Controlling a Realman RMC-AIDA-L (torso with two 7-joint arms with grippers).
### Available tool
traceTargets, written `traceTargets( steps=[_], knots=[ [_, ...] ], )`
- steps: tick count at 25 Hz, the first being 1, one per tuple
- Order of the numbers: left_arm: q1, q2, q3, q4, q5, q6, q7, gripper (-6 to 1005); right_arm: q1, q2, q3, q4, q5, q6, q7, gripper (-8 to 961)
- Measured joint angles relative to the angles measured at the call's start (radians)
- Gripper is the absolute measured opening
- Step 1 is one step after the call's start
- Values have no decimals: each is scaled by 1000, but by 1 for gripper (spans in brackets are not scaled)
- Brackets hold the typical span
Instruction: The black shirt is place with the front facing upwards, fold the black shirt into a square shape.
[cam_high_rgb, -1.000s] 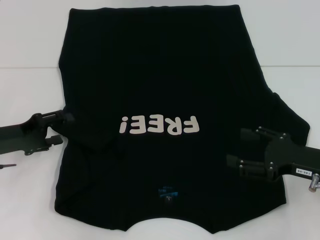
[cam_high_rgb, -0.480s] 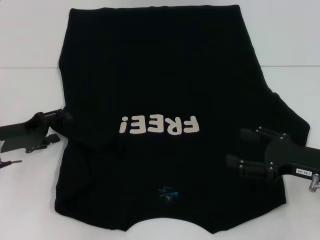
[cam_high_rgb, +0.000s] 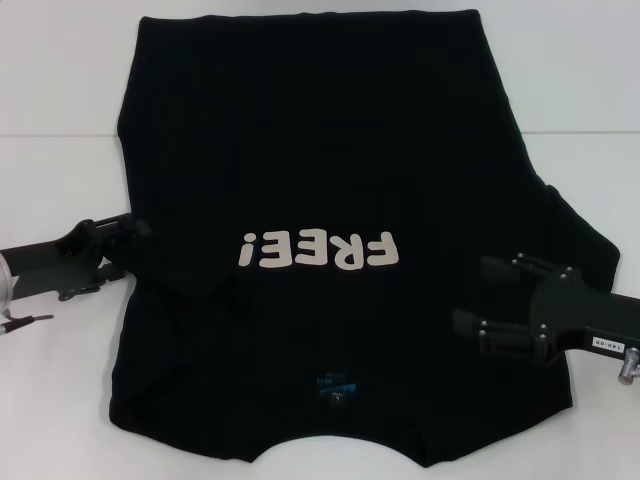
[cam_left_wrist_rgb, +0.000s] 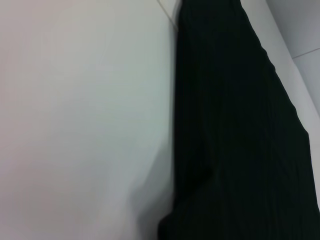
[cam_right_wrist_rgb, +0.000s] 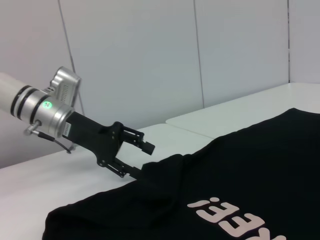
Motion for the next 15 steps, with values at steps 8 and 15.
traceTargets(
  steps=[8,15],
  knots=[
    [-34,-16,2,0,-1,-14,8,823,0,0,0,0,1,-7,0,912],
    [-121,-39,-6,5,-55,14,38,823,-7,0,-2,0,3,-13,0,912]
  ],
)
